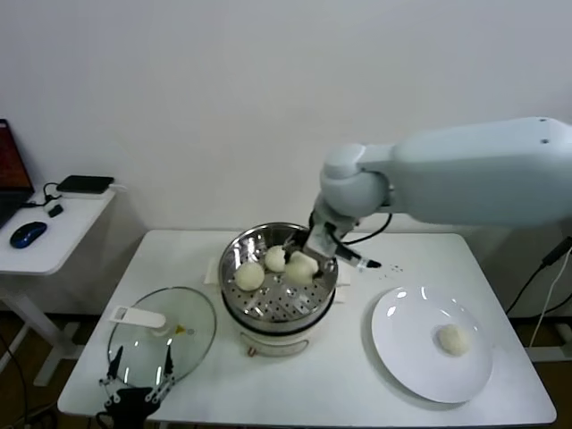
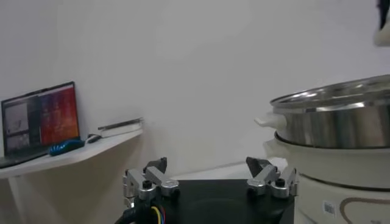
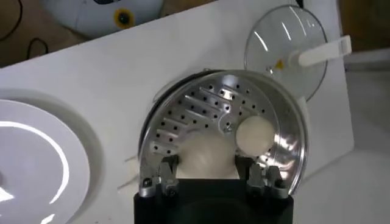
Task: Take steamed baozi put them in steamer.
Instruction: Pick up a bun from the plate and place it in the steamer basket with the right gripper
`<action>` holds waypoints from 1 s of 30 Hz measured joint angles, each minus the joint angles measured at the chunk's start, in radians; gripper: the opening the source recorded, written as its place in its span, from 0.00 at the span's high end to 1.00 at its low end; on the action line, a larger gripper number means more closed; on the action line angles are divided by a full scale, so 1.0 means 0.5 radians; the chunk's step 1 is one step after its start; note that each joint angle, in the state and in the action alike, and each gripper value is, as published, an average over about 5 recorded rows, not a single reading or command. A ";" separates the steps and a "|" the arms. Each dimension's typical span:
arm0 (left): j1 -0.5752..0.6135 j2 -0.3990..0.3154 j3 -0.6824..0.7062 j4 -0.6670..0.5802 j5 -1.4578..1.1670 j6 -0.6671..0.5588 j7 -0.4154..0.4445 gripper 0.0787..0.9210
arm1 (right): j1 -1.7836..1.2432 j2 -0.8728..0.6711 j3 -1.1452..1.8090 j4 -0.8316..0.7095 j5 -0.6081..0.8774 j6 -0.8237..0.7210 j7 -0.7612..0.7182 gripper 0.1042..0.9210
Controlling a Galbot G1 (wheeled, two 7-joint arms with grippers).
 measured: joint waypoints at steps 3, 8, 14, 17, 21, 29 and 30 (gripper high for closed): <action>0.000 0.000 -0.001 0.001 0.003 -0.002 -0.001 0.12 | -0.083 0.065 0.015 -0.050 -0.042 0.015 0.003 0.34; -0.006 0.000 -0.004 0.009 0.003 -0.004 -0.001 0.12 | -0.200 0.149 0.024 -0.112 -0.097 0.028 0.009 0.34; -0.014 0.000 -0.001 0.024 0.007 -0.011 0.001 0.12 | -0.320 0.227 0.032 -0.193 -0.150 0.042 0.018 0.34; -0.018 0.000 0.001 0.026 0.008 -0.011 0.002 0.12 | -0.368 0.262 0.032 -0.237 -0.165 0.051 0.018 0.33; -0.024 0.000 -0.003 0.026 0.008 -0.009 0.002 0.12 | -0.423 0.306 0.037 -0.298 -0.178 0.061 0.019 0.32; -0.035 0.000 -0.015 0.040 0.016 -0.013 -0.004 0.12 | -0.475 0.362 0.049 -0.406 -0.179 0.095 0.024 0.25; -0.034 0.000 -0.017 0.041 0.019 -0.014 -0.005 0.12 | -0.476 0.364 0.048 -0.414 -0.172 0.101 0.022 0.21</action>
